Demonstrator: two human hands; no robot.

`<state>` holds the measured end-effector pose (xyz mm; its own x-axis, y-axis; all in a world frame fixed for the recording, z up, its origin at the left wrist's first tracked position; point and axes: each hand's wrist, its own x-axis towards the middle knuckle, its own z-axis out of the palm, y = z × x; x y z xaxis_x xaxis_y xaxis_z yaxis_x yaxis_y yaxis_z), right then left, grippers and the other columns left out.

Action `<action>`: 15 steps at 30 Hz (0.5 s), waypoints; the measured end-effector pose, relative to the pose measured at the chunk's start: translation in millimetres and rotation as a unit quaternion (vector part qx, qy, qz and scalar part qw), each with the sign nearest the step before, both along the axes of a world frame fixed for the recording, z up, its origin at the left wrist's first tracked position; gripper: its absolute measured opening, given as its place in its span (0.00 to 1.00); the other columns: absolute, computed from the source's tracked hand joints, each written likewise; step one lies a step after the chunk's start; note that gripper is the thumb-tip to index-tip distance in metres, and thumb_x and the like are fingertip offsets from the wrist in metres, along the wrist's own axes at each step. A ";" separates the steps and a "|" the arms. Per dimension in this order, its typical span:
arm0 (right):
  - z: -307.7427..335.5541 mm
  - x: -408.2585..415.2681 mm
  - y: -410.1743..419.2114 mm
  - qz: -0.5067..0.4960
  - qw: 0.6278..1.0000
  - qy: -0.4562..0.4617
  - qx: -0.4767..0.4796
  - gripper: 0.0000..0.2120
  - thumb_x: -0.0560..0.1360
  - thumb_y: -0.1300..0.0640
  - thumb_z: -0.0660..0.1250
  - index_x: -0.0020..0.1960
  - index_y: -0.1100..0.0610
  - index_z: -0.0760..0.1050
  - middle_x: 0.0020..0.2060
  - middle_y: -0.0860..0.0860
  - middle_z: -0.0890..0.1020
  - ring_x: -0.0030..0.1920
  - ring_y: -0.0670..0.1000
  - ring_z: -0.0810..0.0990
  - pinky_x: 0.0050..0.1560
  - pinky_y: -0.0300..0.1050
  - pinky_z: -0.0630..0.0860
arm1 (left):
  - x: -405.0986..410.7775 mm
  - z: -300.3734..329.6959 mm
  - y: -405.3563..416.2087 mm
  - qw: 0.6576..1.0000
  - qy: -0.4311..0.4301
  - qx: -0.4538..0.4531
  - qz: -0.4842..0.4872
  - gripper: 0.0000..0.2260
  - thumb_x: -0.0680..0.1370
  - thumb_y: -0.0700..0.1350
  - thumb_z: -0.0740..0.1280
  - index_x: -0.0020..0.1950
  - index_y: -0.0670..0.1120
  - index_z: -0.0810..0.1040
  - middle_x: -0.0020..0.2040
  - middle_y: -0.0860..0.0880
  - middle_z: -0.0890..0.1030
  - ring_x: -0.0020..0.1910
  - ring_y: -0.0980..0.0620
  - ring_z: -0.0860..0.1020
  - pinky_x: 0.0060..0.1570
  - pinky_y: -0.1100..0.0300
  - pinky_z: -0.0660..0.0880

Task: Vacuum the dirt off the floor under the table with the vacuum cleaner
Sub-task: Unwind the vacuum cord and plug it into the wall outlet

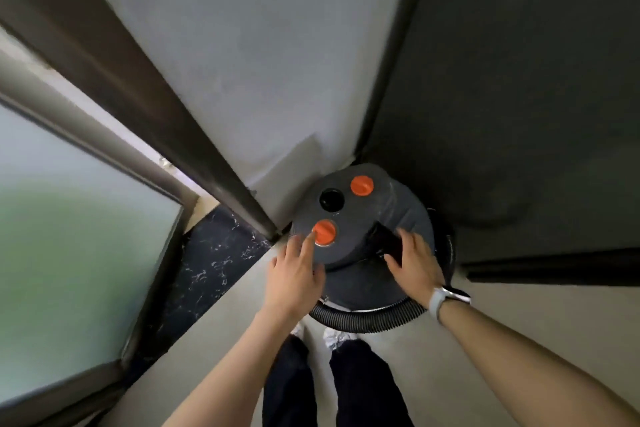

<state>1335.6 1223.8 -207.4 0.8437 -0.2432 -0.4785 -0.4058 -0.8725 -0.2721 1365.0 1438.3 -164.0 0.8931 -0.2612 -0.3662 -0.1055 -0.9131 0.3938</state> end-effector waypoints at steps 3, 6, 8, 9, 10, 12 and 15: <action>-28.0 0.2 9.2 -0.023 0.999 0.006 -0.040 0.31 0.77 0.45 0.62 0.74 0.58 0.58 0.66 0.58 0.69 0.67 0.61 0.66 0.61 0.55 0.69 | 13.9 -33.7 3.4 0.997 0.017 -0.002 -0.070 0.27 0.80 0.49 0.59 0.77 0.48 0.55 0.75 0.47 0.58 0.72 0.45 0.59 0.66 0.53 0.61; -45.1 7.7 14.2 -0.036 0.996 -0.025 -0.076 0.28 0.78 0.46 0.61 0.71 0.61 0.64 0.62 0.60 0.74 0.65 0.62 0.67 0.59 0.56 0.68 | 22.8 -62.4 5.2 0.993 0.029 -0.005 -0.115 0.28 0.80 0.50 0.59 0.77 0.47 0.54 0.77 0.46 0.53 0.75 0.44 0.53 0.71 0.51 0.57; -51.2 9.9 14.5 -0.044 0.995 -0.038 -0.075 0.27 0.78 0.45 0.61 0.70 0.62 0.65 0.62 0.59 0.74 0.65 0.60 0.67 0.60 0.55 0.68 | 24.3 -77.4 4.1 0.990 0.035 0.000 -0.137 0.28 0.80 0.52 0.59 0.77 0.49 0.53 0.78 0.46 0.50 0.76 0.44 0.49 0.73 0.49 0.55; -52.9 9.7 14.5 -0.051 0.995 -0.044 -0.070 0.27 0.78 0.45 0.61 0.70 0.62 0.65 0.63 0.59 0.73 0.66 0.60 0.67 0.61 0.54 0.67 | 24.1 -82.9 2.5 0.989 0.036 0.000 -0.145 0.28 0.80 0.53 0.59 0.77 0.49 0.53 0.78 0.46 0.48 0.76 0.44 0.47 0.72 0.47 0.55; -54.5 8.5 14.2 -0.058 0.995 -0.046 -0.066 0.27 0.78 0.45 0.60 0.70 0.62 0.65 0.63 0.59 0.73 0.65 0.60 0.67 0.62 0.53 0.67 | 23.3 -88.4 -0.1 0.988 0.035 0.000 -0.153 0.29 0.80 0.53 0.59 0.77 0.50 0.52 0.78 0.46 0.46 0.76 0.44 0.45 0.72 0.46 0.55; -56.9 5.3 13.8 -0.057 0.994 -0.050 -0.074 0.27 0.78 0.45 0.60 0.69 0.63 0.65 0.63 0.60 0.73 0.64 0.61 0.69 0.62 0.53 0.67 | 20.2 -97.3 -5.8 0.986 0.023 0.005 -0.164 0.31 0.79 0.55 0.59 0.78 0.51 0.49 0.78 0.45 0.43 0.77 0.43 0.43 0.71 0.44 0.53; -58.0 -6.6 14.6 -0.050 0.992 -0.056 -0.098 0.28 0.78 0.45 0.60 0.69 0.64 0.65 0.61 0.62 0.74 0.61 0.63 0.71 0.61 0.55 0.69 | 11.5 -108.2 -10.0 0.982 0.004 0.026 -0.186 0.34 0.78 0.59 0.60 0.78 0.52 0.47 0.78 0.42 0.41 0.76 0.40 0.42 0.72 0.41 0.49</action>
